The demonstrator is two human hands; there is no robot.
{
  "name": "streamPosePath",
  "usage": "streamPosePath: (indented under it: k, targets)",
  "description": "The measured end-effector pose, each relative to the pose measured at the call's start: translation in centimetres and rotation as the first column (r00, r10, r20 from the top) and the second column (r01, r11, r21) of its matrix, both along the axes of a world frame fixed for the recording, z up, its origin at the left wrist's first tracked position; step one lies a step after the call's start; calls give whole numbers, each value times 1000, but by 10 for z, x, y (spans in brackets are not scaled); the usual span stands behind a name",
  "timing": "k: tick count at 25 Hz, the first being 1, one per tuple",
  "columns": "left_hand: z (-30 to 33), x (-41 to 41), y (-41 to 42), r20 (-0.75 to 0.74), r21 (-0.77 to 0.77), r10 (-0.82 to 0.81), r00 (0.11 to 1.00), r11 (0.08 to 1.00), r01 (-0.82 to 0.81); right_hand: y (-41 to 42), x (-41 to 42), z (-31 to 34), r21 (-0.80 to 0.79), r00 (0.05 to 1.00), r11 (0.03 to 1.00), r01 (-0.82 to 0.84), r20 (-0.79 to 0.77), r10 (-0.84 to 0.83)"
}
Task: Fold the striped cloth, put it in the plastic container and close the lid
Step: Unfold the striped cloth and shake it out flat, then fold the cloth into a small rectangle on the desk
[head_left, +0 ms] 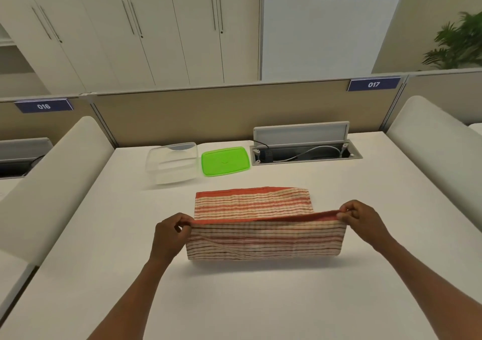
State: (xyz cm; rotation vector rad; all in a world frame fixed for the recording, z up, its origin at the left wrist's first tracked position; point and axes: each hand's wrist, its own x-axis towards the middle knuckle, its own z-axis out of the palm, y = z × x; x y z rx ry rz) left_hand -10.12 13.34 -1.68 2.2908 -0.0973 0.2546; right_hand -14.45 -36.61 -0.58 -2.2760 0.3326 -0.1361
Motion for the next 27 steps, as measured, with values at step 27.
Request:
streamPosePath:
  k: [27]
  targets:
    - [-84,177,-24,-243,203,468,850,881,-427,48,203,-73,-184,947,930,319,29,-319]
